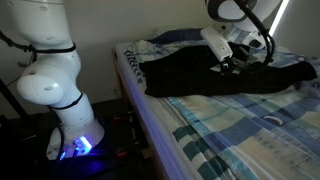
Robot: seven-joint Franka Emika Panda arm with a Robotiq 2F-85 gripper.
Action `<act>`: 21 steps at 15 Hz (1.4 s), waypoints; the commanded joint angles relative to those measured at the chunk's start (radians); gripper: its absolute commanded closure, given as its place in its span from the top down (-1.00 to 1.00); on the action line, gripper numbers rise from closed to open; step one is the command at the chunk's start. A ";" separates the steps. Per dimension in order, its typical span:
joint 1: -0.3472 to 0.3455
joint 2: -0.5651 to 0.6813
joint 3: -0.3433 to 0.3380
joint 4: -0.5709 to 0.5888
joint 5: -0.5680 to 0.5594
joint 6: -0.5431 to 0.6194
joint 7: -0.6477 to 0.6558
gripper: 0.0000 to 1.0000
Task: Fold the black trousers in half
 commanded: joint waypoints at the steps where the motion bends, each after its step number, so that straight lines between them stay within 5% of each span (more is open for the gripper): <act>1: -0.029 0.061 0.043 0.067 0.034 0.089 0.058 1.00; 9: -0.049 0.068 0.078 0.053 0.023 0.113 0.050 1.00; 21: -0.104 0.257 0.105 0.258 0.017 0.204 0.076 1.00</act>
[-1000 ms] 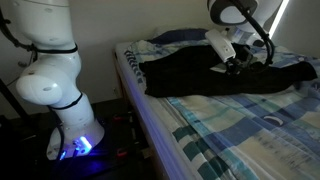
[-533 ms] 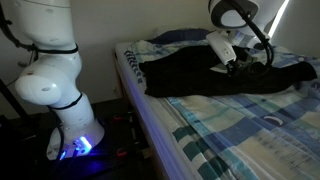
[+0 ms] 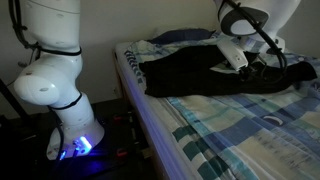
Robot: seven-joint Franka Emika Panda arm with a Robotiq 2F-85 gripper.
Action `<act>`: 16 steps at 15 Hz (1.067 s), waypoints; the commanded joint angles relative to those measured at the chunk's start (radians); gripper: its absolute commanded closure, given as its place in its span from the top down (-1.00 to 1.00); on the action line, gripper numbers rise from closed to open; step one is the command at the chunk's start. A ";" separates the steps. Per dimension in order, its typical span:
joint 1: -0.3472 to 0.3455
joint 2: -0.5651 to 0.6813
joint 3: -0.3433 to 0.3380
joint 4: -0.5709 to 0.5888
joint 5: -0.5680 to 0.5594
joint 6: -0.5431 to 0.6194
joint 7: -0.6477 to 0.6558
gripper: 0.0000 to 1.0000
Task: Fold the black trousers in half
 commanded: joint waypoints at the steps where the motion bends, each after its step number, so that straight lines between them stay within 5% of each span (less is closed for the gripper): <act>1: -0.038 0.069 0.032 0.094 -0.009 0.012 0.026 1.00; 16: -0.167 0.270 0.130 0.322 0.009 -0.093 0.005 1.00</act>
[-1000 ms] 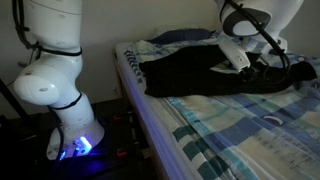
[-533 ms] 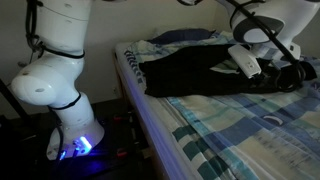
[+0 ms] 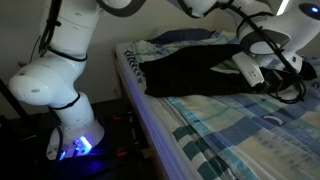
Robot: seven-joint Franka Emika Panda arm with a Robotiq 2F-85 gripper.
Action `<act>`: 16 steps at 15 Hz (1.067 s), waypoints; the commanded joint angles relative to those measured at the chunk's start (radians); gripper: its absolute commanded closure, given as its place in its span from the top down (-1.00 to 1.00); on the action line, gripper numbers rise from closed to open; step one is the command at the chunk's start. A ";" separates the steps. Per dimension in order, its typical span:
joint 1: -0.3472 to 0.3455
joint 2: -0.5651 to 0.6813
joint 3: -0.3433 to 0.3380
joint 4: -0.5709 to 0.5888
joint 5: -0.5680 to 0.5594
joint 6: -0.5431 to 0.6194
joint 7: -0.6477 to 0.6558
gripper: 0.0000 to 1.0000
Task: Fold the black trousers in half
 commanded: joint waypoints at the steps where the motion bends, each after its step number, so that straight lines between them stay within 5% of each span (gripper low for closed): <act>1: -0.033 0.047 0.028 0.089 0.009 -0.076 0.008 1.00; 16: -0.062 0.081 0.087 0.111 0.112 -0.126 -0.015 1.00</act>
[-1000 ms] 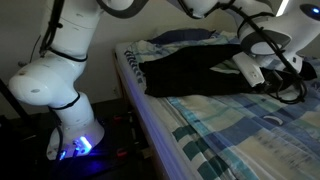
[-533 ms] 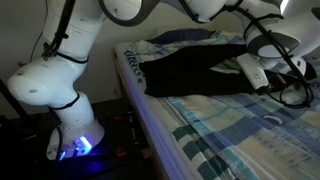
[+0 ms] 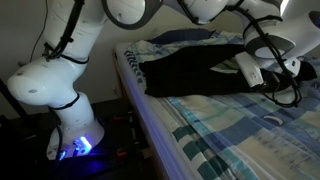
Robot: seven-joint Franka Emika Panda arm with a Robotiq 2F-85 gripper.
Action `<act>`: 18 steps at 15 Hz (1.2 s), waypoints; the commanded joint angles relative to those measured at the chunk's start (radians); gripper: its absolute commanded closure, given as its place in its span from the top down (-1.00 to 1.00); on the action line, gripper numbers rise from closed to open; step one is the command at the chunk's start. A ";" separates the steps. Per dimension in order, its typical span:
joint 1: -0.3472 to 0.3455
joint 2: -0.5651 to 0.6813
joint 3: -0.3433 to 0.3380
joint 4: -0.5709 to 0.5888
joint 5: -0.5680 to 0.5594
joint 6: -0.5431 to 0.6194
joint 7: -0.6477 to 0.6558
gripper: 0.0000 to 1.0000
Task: Fold the black trousers in half
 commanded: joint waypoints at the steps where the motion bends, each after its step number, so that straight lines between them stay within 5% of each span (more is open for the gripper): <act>1: -0.013 -0.003 0.022 -0.009 0.053 -0.023 -0.017 1.00; 3: -0.010 0.000 0.021 -0.017 0.066 -0.019 -0.020 0.47; 12: 0.012 -0.054 0.016 -0.080 0.080 0.004 -0.028 -0.89; 18: 0.071 -0.186 0.018 -0.149 0.065 0.016 -0.048 -0.97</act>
